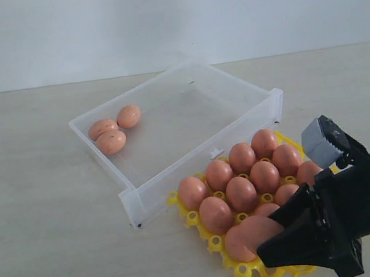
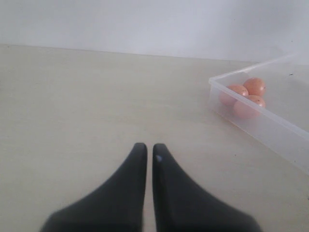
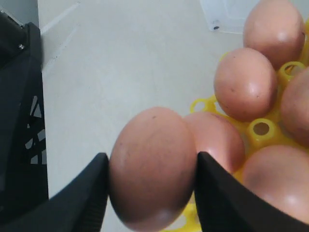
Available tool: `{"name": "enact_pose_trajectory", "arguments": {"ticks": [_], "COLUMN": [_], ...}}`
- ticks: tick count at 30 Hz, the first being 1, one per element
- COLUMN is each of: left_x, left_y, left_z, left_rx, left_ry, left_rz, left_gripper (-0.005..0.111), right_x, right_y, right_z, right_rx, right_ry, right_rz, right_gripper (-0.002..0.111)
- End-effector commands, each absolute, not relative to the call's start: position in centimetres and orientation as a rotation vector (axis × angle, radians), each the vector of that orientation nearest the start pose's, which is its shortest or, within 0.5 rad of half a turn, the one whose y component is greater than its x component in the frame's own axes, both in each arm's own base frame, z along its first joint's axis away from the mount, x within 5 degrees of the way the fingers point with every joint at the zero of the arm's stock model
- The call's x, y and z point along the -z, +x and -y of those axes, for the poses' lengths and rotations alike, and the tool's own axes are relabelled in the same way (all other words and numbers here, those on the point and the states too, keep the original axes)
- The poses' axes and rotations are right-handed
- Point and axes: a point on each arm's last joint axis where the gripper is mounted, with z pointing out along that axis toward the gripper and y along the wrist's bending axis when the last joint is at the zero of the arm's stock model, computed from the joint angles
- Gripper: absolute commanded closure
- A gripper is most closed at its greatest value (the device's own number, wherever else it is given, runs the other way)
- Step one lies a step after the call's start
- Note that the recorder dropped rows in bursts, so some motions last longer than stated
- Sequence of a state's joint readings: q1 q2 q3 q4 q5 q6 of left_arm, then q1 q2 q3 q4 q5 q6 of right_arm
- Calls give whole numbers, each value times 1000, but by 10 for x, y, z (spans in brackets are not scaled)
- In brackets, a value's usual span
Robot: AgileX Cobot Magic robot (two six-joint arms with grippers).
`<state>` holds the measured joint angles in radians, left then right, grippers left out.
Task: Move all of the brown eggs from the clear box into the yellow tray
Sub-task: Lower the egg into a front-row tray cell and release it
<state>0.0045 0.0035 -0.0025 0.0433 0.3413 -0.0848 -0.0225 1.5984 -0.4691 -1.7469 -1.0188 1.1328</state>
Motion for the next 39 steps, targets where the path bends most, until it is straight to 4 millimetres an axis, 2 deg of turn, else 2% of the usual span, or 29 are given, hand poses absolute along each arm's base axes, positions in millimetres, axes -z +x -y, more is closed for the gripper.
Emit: {"name": "enact_pose_trajectory", "arguments": {"ticks": [1, 4, 13, 20, 25, 32, 39], "left_x": [-183, -183, -183, -183, -183, -183, -183], "left_y": [54, 54, 54, 54, 54, 54, 54], "left_z": [-2, -2, -2, -2, -2, -2, -2], "left_rx": [16, 16, 16, 16, 16, 16, 16], "left_ry": [-60, -60, -60, -60, -60, -60, -60], "left_rz": [-1820, -1820, -1820, -1820, -1820, -1820, -1820], "left_gripper": [103, 103, 103, 103, 103, 103, 103], "right_x": [-147, -140, -136, -130, -127, -131, -139], "right_y": [203, 196, 198, 195, 198, 204, 199], "right_z": [-70, -68, -66, -80, -78, -80, -88], "right_rx": [-1060, -1030, -961, -854, -780, -802, -942], "right_ry": [-942, -927, -946, -1112, -1114, -966, -999], "right_rz": [-2168, -2221, -2238, -2227, -2256, -2260, -2156], "right_gripper": [109, 109, 109, 109, 109, 105, 106]}}
